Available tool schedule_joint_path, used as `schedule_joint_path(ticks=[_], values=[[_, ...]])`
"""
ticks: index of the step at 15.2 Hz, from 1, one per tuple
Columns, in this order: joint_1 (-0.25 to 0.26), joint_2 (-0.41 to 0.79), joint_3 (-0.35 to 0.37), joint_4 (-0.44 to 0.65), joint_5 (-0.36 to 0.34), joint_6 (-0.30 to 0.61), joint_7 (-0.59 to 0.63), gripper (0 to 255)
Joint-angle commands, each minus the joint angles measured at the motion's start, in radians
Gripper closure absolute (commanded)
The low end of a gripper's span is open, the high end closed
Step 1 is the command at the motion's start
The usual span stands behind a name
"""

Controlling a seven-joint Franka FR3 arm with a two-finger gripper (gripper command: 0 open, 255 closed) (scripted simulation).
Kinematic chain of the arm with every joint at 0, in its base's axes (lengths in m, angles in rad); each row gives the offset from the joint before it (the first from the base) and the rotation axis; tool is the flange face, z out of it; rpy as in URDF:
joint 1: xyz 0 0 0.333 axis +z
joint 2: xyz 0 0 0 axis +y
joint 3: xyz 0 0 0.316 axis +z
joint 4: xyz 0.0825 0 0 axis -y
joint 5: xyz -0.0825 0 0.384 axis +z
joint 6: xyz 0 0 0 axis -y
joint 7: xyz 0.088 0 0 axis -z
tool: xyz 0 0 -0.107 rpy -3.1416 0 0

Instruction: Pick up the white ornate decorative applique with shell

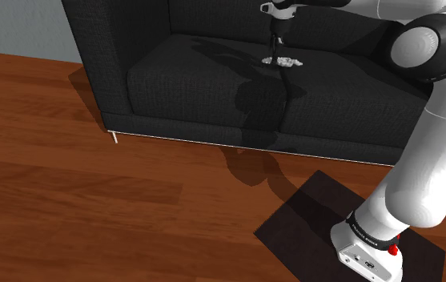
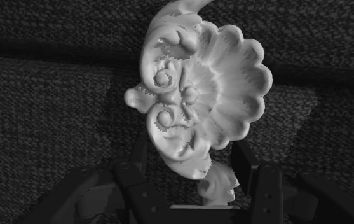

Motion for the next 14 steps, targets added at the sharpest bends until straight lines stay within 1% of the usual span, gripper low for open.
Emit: schedule_joint_path(ticks=[1, 7, 12, 14], values=[[-0.001, 0.005, 0.000, 0.032, 0.002, -0.027, -0.003, 255], [-0.010, 0.037, -0.002, 0.158, 0.013, -0.121, -0.017, 255], [-0.023, 0.078, -0.005, 0.286, 0.026, -0.209, -0.031, 255], [-0.023, 0.079, -0.005, 0.290, 0.027, -0.212, -0.031, 255]])
